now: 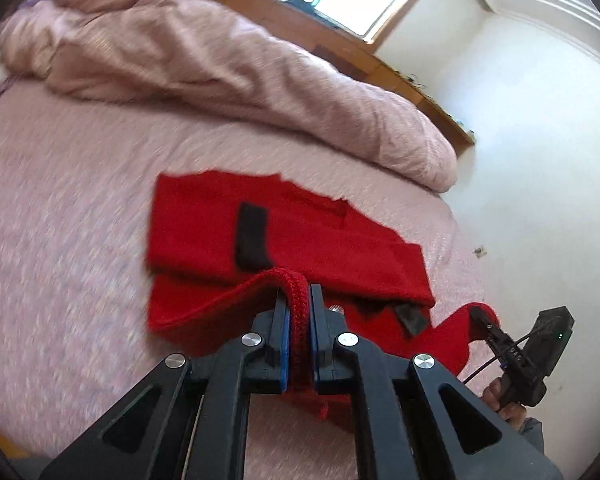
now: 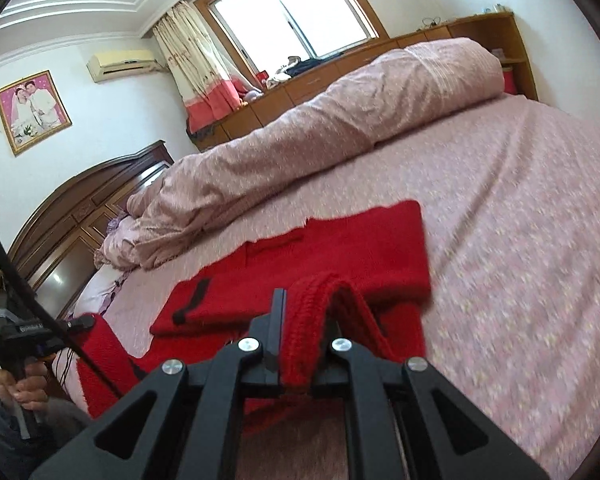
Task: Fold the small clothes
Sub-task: 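Lift the hem with both grippers and fold it up onto the collar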
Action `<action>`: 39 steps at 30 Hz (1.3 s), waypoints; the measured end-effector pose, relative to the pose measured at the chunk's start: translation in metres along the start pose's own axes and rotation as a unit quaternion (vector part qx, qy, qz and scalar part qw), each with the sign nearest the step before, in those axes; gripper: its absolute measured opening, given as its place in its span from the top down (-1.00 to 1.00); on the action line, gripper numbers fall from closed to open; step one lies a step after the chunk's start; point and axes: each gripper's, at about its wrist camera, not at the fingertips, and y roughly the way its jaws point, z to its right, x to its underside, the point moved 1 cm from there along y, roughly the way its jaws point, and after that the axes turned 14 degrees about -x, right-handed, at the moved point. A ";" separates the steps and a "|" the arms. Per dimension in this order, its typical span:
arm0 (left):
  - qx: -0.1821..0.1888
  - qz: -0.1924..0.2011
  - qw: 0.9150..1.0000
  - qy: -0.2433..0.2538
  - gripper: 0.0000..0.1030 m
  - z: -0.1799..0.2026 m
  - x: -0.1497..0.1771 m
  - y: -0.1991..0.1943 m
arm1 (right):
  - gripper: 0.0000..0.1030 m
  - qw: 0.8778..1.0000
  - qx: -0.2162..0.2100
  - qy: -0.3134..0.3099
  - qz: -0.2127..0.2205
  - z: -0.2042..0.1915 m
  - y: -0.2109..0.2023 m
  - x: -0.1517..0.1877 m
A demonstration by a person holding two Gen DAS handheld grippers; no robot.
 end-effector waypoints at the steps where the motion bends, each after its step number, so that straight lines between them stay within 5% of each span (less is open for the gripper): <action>1: -0.001 0.004 1.000 0.006 0.98 0.004 -0.004 0.003 | 0.87 1.000 0.001 -0.004 0.003 0.002 0.002 -0.001; 13: -0.022 0.039 0.998 -0.039 0.98 -0.029 -0.057 0.034 | 0.87 0.999 0.006 0.005 0.047 0.042 0.013 -0.023; 26: -0.043 0.042 0.996 -0.064 0.98 -0.068 -0.111 0.097 | 0.87 0.999 0.030 -0.029 0.034 0.039 0.099 -0.112; 32: -0.040 -0.008 0.994 -0.103 0.98 -0.079 -0.123 0.150 | 0.87 0.996 0.085 -0.004 -0.023 0.076 0.139 -0.111; 36: -0.070 -0.039 0.991 -0.103 0.96 -0.079 -0.128 0.171 | 0.85 0.994 0.083 0.054 -0.039 0.101 0.149 -0.112; 39: -0.054 -0.063 0.990 -0.115 0.88 -0.085 -0.130 0.176 | 0.80 0.989 0.088 0.105 -0.065 0.123 0.159 -0.110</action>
